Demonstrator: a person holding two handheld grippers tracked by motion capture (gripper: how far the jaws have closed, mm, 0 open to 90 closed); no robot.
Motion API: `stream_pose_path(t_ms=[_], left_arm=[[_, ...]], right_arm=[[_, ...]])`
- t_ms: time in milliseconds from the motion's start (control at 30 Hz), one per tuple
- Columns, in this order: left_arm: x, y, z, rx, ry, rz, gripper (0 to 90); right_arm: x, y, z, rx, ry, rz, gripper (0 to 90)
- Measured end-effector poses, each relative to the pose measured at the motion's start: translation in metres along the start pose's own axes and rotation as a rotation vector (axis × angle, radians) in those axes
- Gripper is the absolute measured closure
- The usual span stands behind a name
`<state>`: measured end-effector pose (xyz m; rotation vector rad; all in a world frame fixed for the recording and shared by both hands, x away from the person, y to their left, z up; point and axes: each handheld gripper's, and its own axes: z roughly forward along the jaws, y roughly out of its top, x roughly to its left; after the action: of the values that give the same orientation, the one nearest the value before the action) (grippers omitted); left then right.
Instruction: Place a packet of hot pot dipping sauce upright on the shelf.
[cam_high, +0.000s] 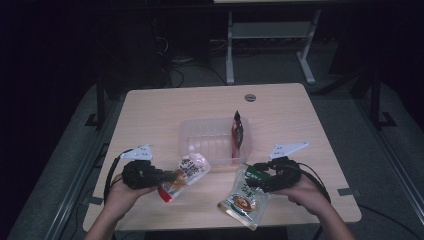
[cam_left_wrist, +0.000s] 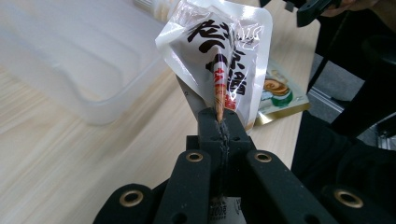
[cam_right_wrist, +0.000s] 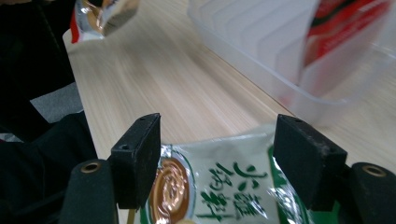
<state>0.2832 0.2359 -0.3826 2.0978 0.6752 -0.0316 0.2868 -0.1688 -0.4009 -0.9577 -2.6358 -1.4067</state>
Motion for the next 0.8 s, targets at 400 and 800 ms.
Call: stream_pose_path(t_ms=[400, 800], left_arm=[[-0.016, 0.001, 0.020, -0.006, -0.016, 0.045, 89.6], [-0.024, -0.001, 0.028, -0.023, -0.044, 0.067, 89.6]], right_arm=[[0.015, 0.024, 0.021, -0.033, 0.127, -0.025, 34.4], [0.028, 0.051, 0.055, -0.007, 0.230, -0.058, 36.2]])
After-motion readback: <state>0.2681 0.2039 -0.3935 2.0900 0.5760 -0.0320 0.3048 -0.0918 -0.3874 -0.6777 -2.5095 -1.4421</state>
